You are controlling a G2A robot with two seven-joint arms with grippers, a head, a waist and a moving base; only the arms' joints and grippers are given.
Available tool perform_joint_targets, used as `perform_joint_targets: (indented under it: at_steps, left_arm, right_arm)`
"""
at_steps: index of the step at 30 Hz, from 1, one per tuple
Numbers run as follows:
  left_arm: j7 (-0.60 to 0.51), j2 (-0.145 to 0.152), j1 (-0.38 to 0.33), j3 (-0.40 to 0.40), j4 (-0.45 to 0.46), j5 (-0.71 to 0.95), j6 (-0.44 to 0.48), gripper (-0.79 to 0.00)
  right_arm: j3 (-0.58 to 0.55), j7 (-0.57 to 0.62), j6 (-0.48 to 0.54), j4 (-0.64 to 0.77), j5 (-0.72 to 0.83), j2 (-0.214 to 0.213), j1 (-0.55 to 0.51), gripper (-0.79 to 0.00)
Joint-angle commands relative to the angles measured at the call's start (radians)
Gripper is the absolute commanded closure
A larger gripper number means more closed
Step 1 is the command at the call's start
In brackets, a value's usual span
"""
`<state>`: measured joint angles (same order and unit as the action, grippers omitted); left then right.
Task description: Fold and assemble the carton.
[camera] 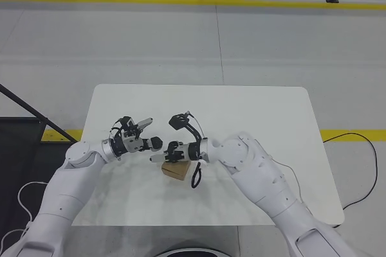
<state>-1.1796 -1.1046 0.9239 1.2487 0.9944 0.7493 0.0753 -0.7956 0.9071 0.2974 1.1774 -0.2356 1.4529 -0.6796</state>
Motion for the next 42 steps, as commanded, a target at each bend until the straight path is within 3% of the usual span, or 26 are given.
perform_joint_targets:
  at_steps: [1, 27, 42]
  left_arm:
    - [-0.005, 0.0, 0.0, 0.0, 0.001, -0.005, 0.001, -0.785]
    - [-0.047, 0.001, -0.002, -0.009, 0.005, -0.04, 0.005, -0.785]
    - [-0.045, 0.006, 0.01, 0.037, -0.001, 0.02, 0.006, -0.785]
  right_arm:
    - [0.003, -0.001, -0.013, -0.002, -0.003, 0.002, 0.003, -0.785]
    - [0.017, 0.009, -0.043, 0.012, -0.029, 0.007, 0.01, -0.785]
    - [0.062, 0.049, -0.101, 0.052, -0.093, 0.019, 0.039, -0.785]
